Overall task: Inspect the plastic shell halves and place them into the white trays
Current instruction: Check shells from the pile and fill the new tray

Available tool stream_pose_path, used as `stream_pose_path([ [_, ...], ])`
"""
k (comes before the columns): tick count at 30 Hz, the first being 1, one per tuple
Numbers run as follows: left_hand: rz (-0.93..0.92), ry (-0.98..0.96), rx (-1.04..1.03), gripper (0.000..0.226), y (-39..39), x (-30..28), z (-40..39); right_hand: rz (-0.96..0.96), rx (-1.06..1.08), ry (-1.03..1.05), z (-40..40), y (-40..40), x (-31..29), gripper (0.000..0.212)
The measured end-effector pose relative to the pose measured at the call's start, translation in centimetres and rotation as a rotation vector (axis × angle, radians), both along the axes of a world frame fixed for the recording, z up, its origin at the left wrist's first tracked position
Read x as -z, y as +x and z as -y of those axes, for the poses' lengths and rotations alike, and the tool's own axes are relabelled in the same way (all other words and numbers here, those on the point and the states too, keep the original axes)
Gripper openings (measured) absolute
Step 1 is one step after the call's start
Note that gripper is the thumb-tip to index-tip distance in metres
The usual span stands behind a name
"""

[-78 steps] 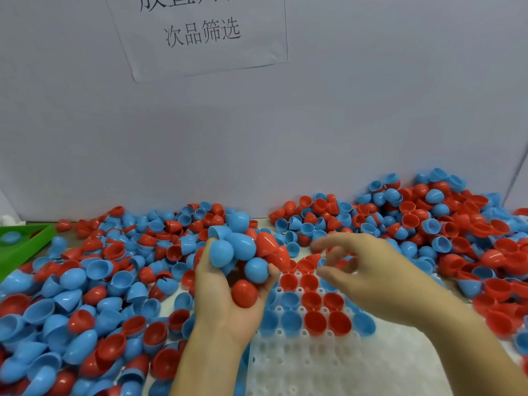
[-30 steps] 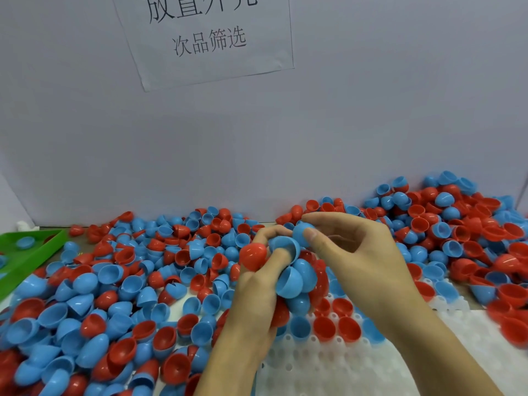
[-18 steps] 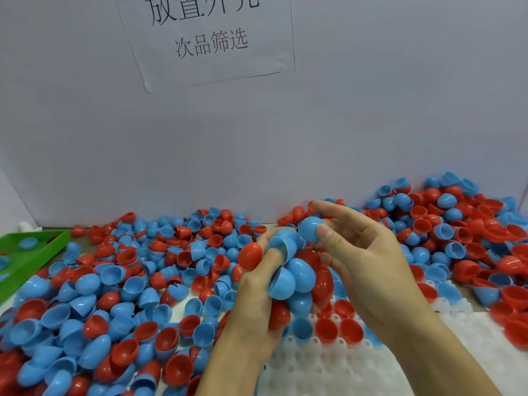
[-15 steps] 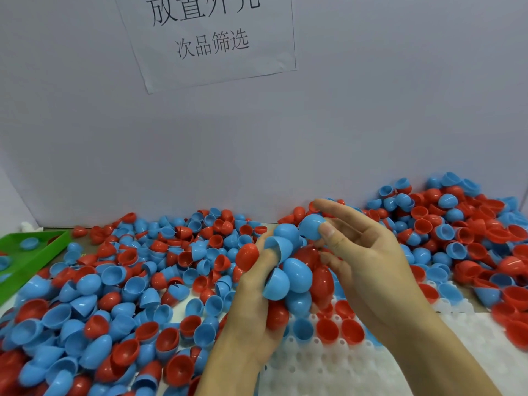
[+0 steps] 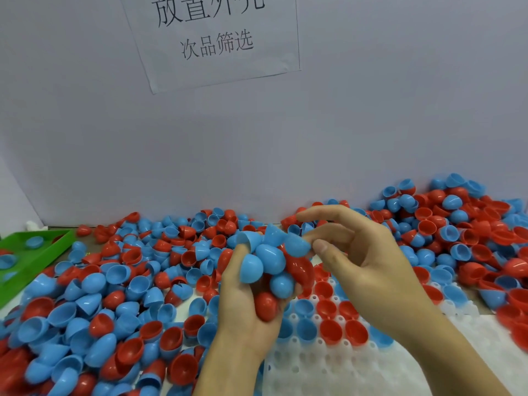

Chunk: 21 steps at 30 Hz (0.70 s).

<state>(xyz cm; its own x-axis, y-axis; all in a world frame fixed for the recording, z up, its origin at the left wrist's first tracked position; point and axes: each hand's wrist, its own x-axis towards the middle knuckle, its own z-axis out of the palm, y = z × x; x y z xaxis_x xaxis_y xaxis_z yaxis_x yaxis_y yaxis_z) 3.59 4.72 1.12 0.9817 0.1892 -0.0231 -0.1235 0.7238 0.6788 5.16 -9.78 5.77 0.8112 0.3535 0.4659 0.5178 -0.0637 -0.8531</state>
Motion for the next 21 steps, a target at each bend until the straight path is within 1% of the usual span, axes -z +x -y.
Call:
stream_pose_path([
  [2,-0.017,0.009,-0.01,0.045,0.1,0.11,-0.12,-0.016,-0.007,0.008,-0.4,-0.14,0.04,0.035],
  [5,-0.018,0.072,0.002,0.042,0.06,0.18,-0.15,-0.025,0.066,0.002,-0.88,-0.15,0.17,0.029],
  [12,0.014,0.174,0.062,0.033,-0.19,0.06,-0.2,-0.066,0.155,-0.078,-0.54,0.13,0.06,0.031],
  [16,0.039,0.205,0.104,0.026,-0.32,-0.12,-0.12,-0.029,0.24,-0.17,-0.67,0.18,0.28,0.027],
  [17,0.046,0.212,0.114,0.028,-0.37,-0.17,-0.08,-0.018,0.254,-0.199,-0.71,0.15,0.27,0.025],
  [19,0.046,0.216,0.12,0.041,-0.39,-0.25,-0.08,-0.01,0.276,-0.227,-0.67,0.07,0.11,0.024],
  [21,0.029,0.212,0.109,0.053,-0.49,-0.44,-0.03,-0.028,0.298,-0.204,-0.47,0.04,-0.22,0.025],
])
